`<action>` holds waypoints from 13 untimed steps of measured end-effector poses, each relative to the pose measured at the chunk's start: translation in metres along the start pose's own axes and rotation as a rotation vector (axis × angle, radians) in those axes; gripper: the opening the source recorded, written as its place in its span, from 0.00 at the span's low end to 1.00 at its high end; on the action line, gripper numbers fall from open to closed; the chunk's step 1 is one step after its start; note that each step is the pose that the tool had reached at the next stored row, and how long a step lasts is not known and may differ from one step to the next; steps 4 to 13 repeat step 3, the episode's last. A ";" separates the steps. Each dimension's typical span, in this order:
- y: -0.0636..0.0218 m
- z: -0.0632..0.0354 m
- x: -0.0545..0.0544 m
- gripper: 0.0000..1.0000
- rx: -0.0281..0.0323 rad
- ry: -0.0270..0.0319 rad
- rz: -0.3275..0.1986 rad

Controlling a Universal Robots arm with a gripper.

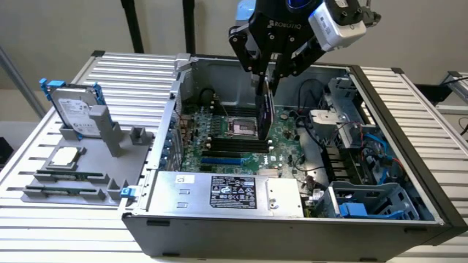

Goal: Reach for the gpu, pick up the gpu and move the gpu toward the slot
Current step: 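Pick up the gpu and move the gpu toward the slot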

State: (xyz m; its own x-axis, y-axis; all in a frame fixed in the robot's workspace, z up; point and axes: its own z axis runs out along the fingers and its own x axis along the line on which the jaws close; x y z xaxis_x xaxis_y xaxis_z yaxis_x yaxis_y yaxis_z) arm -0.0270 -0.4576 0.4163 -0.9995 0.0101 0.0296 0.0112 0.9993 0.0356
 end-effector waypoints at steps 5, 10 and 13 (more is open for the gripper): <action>0.0000 0.0000 0.000 0.26 0.0001 0.0001 -0.003; 0.0000 0.0000 0.000 0.26 0.0001 0.0001 -0.003; 0.0000 0.0000 0.000 0.26 0.0001 0.0001 -0.003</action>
